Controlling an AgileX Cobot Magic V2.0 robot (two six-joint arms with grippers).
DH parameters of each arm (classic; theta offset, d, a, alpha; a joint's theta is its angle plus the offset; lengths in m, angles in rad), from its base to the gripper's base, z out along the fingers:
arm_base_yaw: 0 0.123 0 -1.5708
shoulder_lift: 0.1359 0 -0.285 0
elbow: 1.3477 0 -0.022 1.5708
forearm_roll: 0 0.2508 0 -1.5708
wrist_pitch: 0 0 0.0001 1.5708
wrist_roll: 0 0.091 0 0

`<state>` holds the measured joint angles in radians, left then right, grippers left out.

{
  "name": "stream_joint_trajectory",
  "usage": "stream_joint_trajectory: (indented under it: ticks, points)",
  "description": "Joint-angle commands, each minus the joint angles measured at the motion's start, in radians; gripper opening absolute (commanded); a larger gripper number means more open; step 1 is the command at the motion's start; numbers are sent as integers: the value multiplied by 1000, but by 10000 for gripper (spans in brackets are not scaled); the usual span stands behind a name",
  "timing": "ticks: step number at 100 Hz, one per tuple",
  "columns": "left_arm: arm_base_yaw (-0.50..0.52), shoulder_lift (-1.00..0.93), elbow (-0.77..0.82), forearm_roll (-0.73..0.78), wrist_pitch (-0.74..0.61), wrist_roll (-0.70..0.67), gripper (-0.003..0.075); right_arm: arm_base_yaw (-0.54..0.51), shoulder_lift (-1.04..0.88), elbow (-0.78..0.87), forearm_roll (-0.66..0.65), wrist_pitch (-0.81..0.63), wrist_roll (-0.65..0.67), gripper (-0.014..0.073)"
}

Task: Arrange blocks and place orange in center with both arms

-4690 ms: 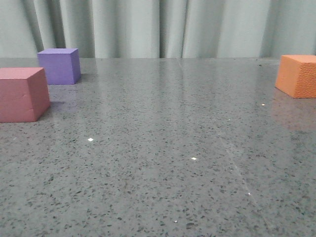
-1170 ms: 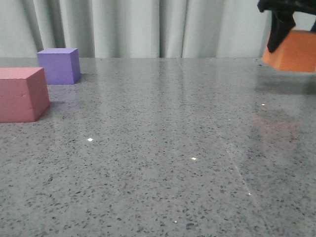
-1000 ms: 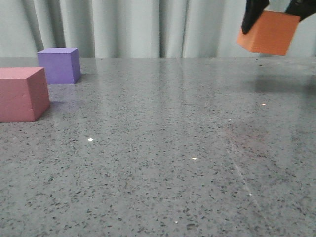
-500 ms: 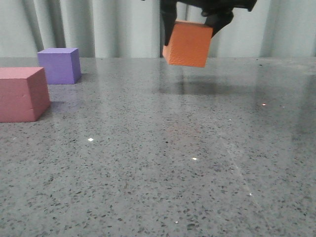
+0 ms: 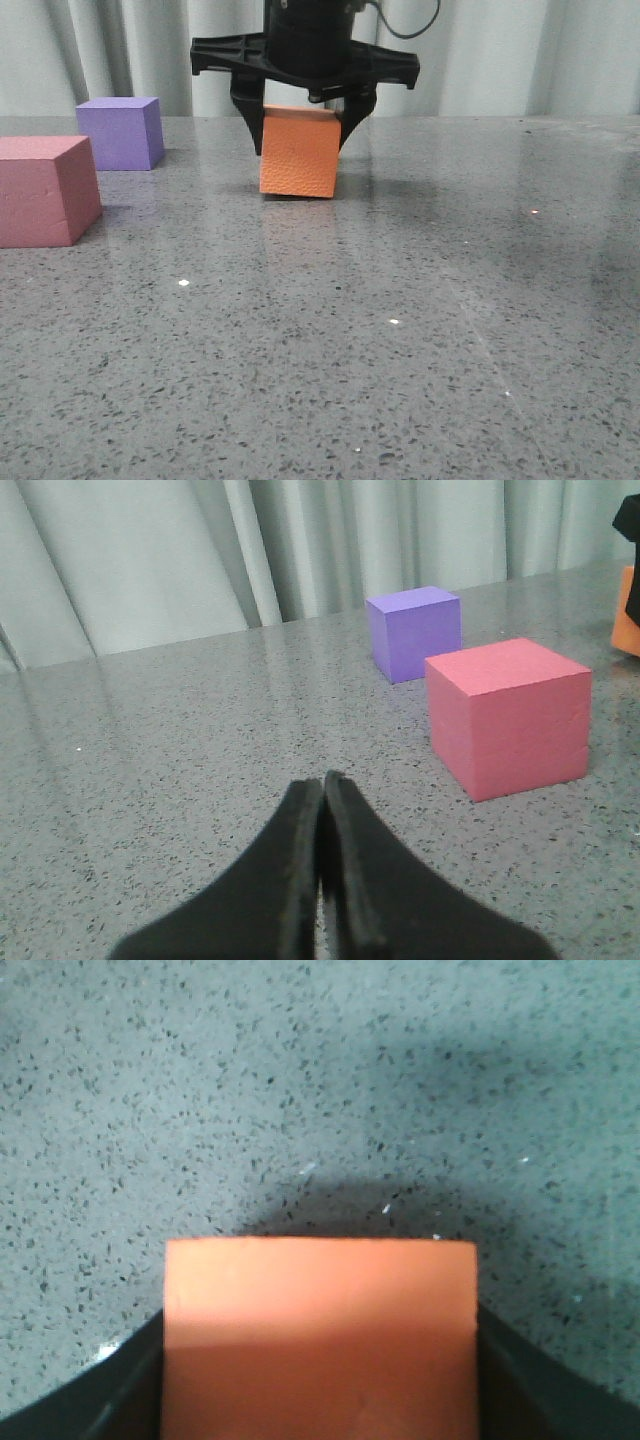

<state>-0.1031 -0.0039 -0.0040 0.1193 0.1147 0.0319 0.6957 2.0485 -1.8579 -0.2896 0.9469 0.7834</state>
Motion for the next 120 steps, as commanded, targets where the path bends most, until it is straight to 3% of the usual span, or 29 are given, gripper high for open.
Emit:
stream_joint_trajectory:
  ticks: [1, 28, 46, 79, 100, 120]
  points:
    - [3, -33, 53, -2, -79, -7, -19, 0, -56, -35, -24, -29, 6, 335]
    - [3, -33, 53, -2, -79, -7, -19, 0, -63, -35, -18, -37, 6, 668]
    - [3, -33, 53, -2, -79, -7, -19, 0, -101, -46, -15, -43, -17, 652]
    - [3, -33, 53, -2, -79, -7, -19, -34, -262, -80, -16, -16, -275, 652]
    - [3, -33, 53, -2, -79, -7, -19, -138, -413, -6, -17, -9, -422, 652]
    - [3, -33, 53, -2, -79, -7, -19, -323, -610, 205, -17, -15, -502, 652]
